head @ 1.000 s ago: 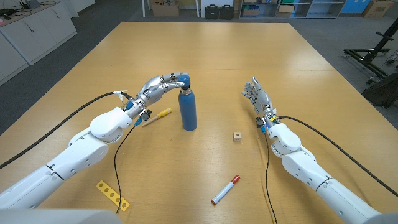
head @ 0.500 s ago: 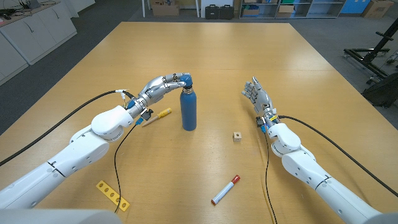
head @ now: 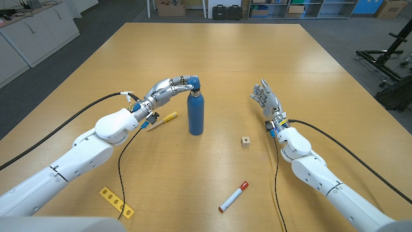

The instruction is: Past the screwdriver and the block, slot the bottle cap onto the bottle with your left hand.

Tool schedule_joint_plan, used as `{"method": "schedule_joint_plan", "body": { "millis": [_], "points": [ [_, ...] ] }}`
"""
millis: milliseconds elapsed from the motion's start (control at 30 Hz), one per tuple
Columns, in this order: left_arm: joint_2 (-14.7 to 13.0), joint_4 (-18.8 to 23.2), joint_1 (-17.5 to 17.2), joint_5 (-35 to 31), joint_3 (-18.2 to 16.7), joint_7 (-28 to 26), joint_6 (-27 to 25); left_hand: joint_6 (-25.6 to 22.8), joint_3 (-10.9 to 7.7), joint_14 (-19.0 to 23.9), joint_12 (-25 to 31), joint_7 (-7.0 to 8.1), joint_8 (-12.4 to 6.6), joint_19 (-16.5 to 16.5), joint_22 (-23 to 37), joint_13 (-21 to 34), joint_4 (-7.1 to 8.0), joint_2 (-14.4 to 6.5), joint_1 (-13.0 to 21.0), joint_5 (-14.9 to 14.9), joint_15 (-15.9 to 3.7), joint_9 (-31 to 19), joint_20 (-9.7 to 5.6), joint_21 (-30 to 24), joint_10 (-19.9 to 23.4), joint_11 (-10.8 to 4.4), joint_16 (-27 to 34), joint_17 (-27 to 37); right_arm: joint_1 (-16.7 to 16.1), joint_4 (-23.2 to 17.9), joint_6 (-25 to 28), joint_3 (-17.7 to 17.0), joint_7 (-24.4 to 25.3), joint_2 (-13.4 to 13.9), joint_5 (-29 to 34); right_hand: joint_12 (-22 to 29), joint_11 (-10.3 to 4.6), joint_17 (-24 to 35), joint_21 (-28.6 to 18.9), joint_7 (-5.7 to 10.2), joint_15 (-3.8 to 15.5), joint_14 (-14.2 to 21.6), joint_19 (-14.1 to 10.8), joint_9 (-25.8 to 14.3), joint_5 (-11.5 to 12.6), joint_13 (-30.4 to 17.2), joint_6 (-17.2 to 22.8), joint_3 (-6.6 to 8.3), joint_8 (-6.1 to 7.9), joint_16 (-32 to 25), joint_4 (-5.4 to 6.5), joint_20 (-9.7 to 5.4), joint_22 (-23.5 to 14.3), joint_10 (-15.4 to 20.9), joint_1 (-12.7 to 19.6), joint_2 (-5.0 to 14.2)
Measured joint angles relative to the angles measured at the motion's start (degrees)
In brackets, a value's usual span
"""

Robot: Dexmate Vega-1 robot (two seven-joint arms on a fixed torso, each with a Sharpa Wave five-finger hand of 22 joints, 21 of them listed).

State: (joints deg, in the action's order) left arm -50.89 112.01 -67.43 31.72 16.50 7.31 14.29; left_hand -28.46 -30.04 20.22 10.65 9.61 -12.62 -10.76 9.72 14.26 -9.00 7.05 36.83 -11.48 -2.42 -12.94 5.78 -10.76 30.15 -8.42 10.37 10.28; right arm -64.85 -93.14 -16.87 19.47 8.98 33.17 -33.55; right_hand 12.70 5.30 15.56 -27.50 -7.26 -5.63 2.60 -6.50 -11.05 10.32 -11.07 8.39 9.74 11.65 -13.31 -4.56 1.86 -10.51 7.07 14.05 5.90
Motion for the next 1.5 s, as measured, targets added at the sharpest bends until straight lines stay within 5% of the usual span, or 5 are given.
{"method": "schedule_joint_plan", "body": {
  "millis": [433, 1100, 1500],
  "points": [
    [-0.2, -0.5, 0.0, 0.0, 0.1, 0.8, 1.2, 6.3, 0.39, -4.6, -0.5, 0.33, 1.28, 3.1, 0.0, 0.3, -0.09, 0.1, -1.3, 0.3, 0.00, -0.5, 0.98, 0.4, -8.9, 2.41, 0.0, 0.3, 0.0, 0.0, 0.0, 0.1, 0.0, 0.0, 0.0, 0.0, 0.00, 0.0, 0.0, 0.00, 0.00, 0.0, 0.0, 0.0, 0.0, 0.0, 0.0, 0.00, 0.00, 0.0, 0.00, 0.00, 0.0, 0.0, 0.0, 0.00],
    [-0.6, -0.8, -0.7, -1.4, -0.3, 1.2, 3.5, 11.7, 2.13, -8.6, -0.5, -0.39, 1.82, 6.0, 0.2, 0.1, 0.70, 0.6, -4.9, 0.7, 0.26, -0.8, 0.49, 0.4, -14.9, 5.18, 0.0, 0.5, -0.3, -0.4, 0.0, 0.1, 0.0, 0.1, 0.2, 0.0, -0.32, 0.0, 0.4, 0.00, -0.20, 0.4, 0.0, 0.0, 0.0, 0.0, 0.0, 0.00, 0.00, 0.0, 0.00, -0.01, 0.0, 0.3, 0.0, 0.00],
    [-0.6, -0.6, -1.9, -3.4, -0.9, -0.5, 4.5, 20.2, 3.80, -11.5, -0.5, -2.74, 2.47, 7.3, 0.3, -0.4, 1.26, 1.4, -9.2, 0.7, 0.09, -0.6, 0.36, 0.4, -21.3, 7.79, 0.0, 0.5, -0.6, -1.3, 0.0, 0.0, 0.3, 0.4, 0.4, 0.0, -0.31, 0.0, 0.4, 0.00, -0.20, 0.4, 0.0, 0.0, 0.0, 0.0, 0.0, 0.00, 0.00, 0.0, 0.00, -0.01, 0.0, 0.3, 0.0, -0.01]
  ]
}}
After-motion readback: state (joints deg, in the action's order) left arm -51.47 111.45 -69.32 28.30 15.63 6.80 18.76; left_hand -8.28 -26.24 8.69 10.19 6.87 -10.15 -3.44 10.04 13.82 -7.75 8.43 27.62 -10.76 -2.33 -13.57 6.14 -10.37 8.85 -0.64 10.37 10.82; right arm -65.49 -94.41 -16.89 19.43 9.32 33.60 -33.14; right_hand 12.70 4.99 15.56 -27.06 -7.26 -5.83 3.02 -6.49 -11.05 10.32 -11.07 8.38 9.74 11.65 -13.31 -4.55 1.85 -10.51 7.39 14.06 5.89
